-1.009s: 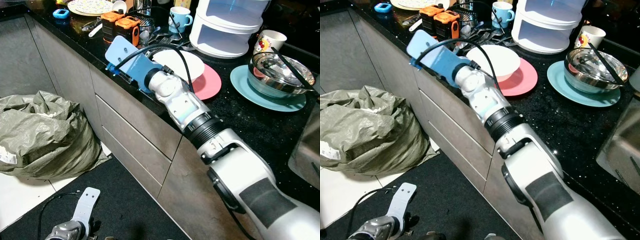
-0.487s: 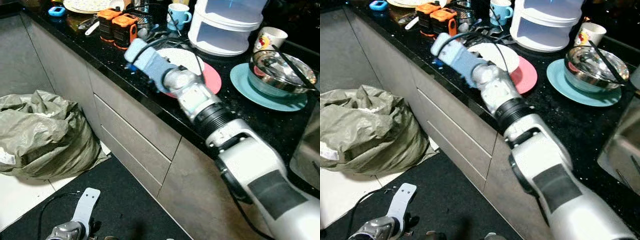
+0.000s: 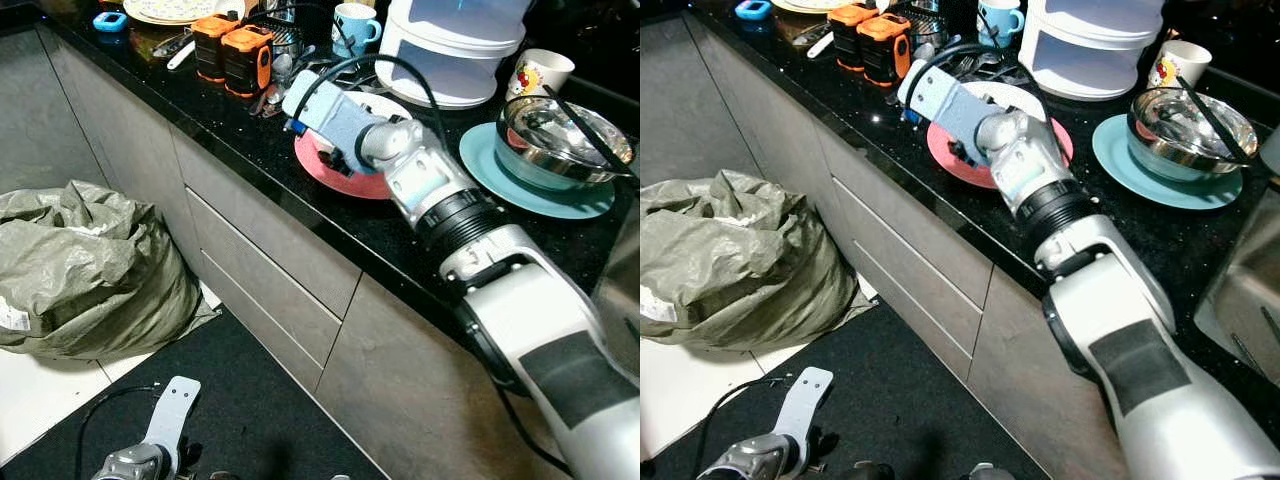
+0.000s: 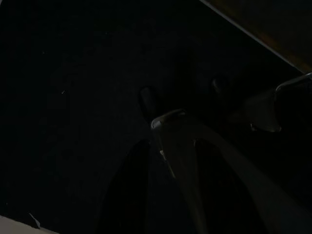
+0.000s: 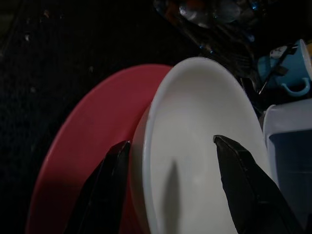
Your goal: Kitchen organization
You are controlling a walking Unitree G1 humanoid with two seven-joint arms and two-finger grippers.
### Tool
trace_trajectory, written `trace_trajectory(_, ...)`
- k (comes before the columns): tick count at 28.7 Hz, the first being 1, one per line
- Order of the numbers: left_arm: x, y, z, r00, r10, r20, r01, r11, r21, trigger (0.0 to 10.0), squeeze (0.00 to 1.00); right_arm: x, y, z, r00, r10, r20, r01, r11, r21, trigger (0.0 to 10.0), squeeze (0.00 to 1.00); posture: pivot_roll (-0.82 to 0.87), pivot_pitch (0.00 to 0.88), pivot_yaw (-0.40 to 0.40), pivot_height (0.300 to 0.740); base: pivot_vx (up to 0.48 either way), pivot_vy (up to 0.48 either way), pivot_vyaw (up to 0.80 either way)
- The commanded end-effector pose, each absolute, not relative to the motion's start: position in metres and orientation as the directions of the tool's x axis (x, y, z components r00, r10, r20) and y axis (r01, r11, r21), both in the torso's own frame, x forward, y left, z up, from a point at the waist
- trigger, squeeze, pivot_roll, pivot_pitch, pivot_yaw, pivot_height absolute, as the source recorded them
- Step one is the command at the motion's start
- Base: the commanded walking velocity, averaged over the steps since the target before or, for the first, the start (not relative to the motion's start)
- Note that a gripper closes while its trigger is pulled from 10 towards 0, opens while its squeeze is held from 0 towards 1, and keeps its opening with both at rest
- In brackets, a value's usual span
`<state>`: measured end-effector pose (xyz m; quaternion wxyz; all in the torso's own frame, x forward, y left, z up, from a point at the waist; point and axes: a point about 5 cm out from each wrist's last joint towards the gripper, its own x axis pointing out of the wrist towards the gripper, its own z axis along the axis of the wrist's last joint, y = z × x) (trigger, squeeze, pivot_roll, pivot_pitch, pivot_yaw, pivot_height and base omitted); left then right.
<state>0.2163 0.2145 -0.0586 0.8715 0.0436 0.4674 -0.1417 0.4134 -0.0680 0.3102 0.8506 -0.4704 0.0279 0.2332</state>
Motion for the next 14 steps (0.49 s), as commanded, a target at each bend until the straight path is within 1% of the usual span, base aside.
trace_trajectory(1, 0.209, 0.214, -0.063, 0.498, -0.207, -0.842, 0.293, 0.954, -0.062, 10.0, 0.00, 0.412, -0.070, 0.313, 0.888, 0.366, -0.278, -0.427, 0.433, -0.794, 6.5, 0.00, 0.04, 0.140, -0.036, 0.740, 0.000, 0.000, 0.00)
trace_trajectory(2, 0.209, 0.214, -0.063, 0.497, -0.207, -0.842, 0.293, 0.954, -0.062, 10.0, 0.00, 0.412, -0.072, 0.313, 0.887, 0.362, -0.286, -0.430, 0.424, -0.797, 6.5, 0.00, 0.04, 0.140, -0.036, 0.740, 0.000, 0.000, 0.00)
trace_trajectory(3, 0.209, 0.214, -0.063, 0.497, -0.207, -0.843, 0.293, 0.954, -0.062, 10.0, 0.00, 0.412, -0.073, 0.314, 0.883, 0.360, -0.301, -0.439, 0.406, -0.802, 1.1, 0.00, 0.03, 0.140, -0.035, 0.740, 0.000, 0.000, 0.00)
trace_trajectory(5, 0.209, 0.214, -0.063, 0.497, -0.208, -0.842, 0.293, 0.954, -0.062, 10.0, 0.00, 0.410, -0.076, 0.312, 0.869, 0.358, -0.340, -0.465, 0.359, -0.810, 0.0, 0.00, 0.03, 0.139, -0.032, 0.740, 0.000, 0.000, 0.00)
trace_trajectory(6, 0.210, 0.214, -0.063, 0.498, -0.208, -0.842, 0.293, 0.954, -0.062, 10.0, 0.00, 0.409, -0.077, 0.311, 0.863, 0.357, -0.358, -0.477, 0.339, -0.811, 0.0, 0.00, 0.03, 0.139, -0.032, 0.740, 0.000, 0.000, 0.00)
trace_trajectory(7, 0.210, 0.214, -0.063, 0.499, -0.209, -0.841, 0.292, 0.954, -0.064, 10.0, 0.00, 0.406, -0.079, 0.308, 0.844, 0.359, -0.400, -0.508, 0.291, -0.811, 0.0, 0.00, 0.03, 0.139, -0.032, 0.740, 0.000, 0.000, 0.00)
trace_trajectory(14, 0.210, 0.214, -0.063, 0.500, -0.210, -0.840, 0.291, 0.954, -0.065, 10.0, 0.00, 0.402, -0.082, 0.305, 0.827, 0.353, -0.438, -0.532, 0.241, -0.812, 0.0, 0.00, 0.03, 0.137, -0.030, 0.740, 0.000, 0.000, 0.00)
